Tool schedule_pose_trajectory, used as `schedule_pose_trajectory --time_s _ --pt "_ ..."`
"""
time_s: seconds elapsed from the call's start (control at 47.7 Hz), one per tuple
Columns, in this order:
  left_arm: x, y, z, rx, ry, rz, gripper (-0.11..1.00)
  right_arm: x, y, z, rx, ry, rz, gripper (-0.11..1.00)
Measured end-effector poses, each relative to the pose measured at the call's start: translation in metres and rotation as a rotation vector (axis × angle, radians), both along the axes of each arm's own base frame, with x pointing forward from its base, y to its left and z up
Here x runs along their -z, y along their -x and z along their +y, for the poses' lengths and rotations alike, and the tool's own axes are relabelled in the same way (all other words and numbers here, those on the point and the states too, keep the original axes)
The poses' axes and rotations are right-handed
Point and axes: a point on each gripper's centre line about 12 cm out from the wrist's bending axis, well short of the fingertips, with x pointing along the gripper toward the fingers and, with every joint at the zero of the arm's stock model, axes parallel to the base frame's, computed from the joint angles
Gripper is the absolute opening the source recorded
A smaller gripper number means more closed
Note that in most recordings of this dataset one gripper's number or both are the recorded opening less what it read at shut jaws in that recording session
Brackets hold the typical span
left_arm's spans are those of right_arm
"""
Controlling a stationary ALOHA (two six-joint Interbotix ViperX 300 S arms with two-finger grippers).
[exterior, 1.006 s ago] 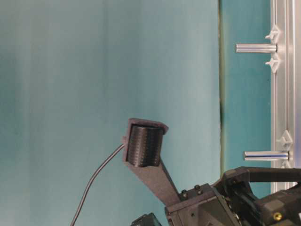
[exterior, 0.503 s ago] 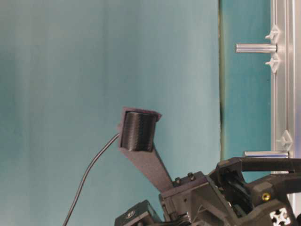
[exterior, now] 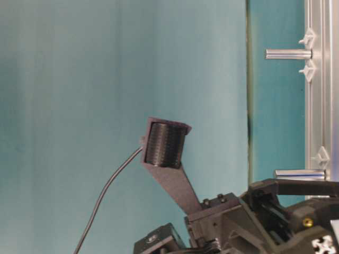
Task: Find the location of the shaft and insert the large gear.
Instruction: 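Close the left gripper on the blue gear's hub and grip it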
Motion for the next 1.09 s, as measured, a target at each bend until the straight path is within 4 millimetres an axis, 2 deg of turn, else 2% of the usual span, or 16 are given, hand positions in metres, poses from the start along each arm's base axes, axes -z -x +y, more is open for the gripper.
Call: schedule_pose_trajectory --time_s 0.859,0.985,1.09 --pt "0.007 -0.004 -0.004 0.005 0.001 0.013 0.92 0.003 0.001 0.000 0.015 -0.029 0.006 0.07" --pt "0.007 -0.004 -0.005 0.007 0.000 0.017 0.89 0.002 0.002 0.000 0.015 -0.030 0.002 0.07" --pt "0.010 -0.003 -0.004 0.005 -0.002 0.032 0.80 0.000 0.002 0.000 0.014 -0.029 -0.009 0.07"
